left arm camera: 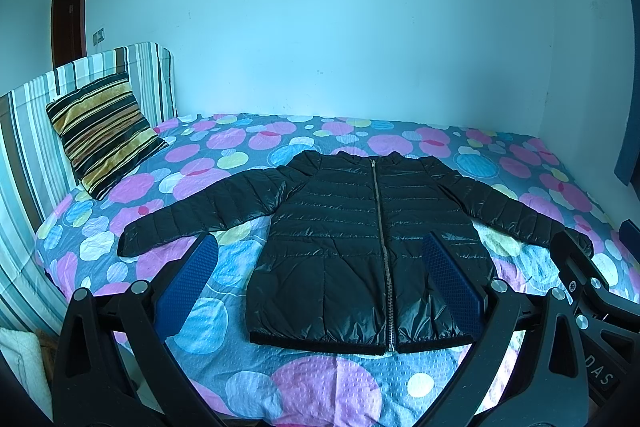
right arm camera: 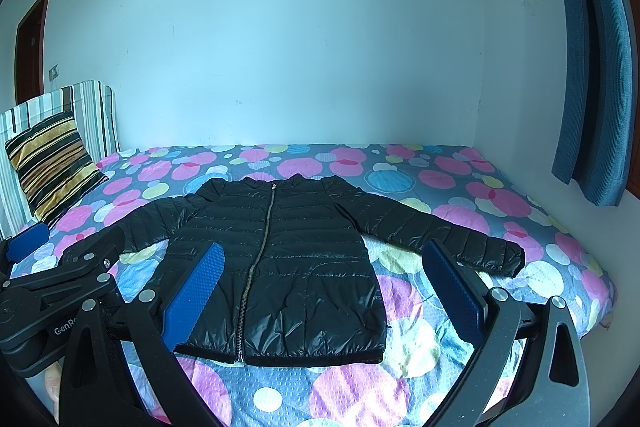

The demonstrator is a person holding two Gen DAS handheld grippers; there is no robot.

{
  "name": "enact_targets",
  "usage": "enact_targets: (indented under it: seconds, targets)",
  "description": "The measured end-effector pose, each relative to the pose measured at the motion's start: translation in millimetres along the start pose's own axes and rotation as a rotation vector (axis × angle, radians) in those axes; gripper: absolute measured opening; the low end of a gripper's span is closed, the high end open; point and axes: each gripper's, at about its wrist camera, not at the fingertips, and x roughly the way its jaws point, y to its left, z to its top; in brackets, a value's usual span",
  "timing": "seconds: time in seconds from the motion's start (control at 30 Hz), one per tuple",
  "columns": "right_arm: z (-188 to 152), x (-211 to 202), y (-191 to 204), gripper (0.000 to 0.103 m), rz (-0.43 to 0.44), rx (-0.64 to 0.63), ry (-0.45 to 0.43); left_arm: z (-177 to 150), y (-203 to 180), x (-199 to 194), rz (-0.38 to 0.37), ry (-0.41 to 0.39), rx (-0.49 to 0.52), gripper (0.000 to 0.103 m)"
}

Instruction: Fold large clothes

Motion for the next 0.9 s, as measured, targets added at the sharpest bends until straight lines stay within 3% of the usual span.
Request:
enact_targets:
  seconds: [0.9]
  targets:
    - [-2.3, 3.5, 1.5, 0.098, 0.001, 0.000, 0.003, 0.0, -0.1, 0.3, 0.000, 0.003, 0.002, 0.101]
